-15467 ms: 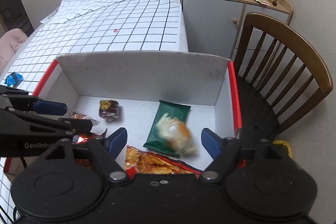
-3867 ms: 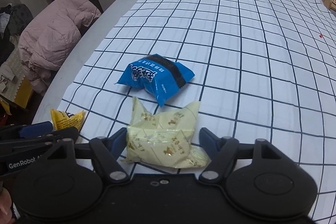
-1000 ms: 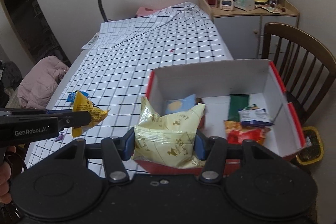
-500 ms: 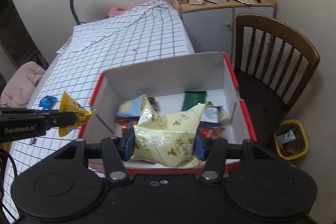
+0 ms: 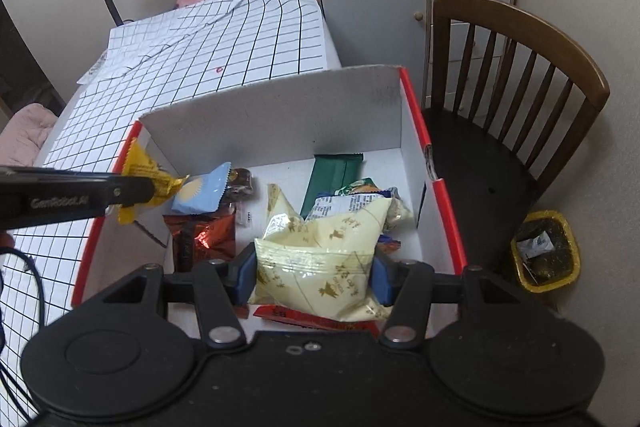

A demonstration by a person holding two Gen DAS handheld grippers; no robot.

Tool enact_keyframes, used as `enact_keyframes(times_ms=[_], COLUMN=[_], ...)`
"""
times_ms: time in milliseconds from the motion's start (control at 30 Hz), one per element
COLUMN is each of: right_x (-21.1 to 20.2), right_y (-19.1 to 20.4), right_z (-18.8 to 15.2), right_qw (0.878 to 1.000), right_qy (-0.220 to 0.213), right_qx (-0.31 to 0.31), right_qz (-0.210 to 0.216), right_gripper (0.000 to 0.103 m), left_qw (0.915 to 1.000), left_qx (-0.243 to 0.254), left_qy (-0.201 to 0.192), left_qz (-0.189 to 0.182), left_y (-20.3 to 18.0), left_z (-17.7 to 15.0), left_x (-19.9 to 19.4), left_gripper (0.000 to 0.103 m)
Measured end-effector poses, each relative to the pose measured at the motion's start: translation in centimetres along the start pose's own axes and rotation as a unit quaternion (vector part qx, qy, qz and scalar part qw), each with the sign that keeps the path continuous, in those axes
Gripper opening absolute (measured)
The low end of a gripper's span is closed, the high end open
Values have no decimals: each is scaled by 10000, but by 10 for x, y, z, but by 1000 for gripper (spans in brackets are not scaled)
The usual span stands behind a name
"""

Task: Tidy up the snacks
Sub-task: 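Open both tools to drop the bag and triangle candy inside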

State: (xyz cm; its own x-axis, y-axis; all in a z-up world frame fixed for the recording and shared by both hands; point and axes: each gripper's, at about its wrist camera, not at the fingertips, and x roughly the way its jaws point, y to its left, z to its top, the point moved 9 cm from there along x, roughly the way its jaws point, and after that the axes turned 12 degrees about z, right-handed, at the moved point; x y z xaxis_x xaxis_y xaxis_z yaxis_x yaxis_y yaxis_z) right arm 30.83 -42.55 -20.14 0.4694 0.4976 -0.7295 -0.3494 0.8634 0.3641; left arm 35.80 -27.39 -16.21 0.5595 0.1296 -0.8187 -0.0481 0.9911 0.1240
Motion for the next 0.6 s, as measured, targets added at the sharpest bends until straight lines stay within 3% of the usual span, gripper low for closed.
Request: enact_keyframes(times_ms=[600], right_x=[41], right_y=[-3], right_z=[20], right_qw=[9994], right_qy=[284], right_qx=[-164], right_qz=[-141], right_gripper=[55], left_qw=[9988], left_qx=[142], left_qy=[441], left_qz=[150], left_y=[-6], left_z=[-2], left_x=[52], left_gripper=[21])
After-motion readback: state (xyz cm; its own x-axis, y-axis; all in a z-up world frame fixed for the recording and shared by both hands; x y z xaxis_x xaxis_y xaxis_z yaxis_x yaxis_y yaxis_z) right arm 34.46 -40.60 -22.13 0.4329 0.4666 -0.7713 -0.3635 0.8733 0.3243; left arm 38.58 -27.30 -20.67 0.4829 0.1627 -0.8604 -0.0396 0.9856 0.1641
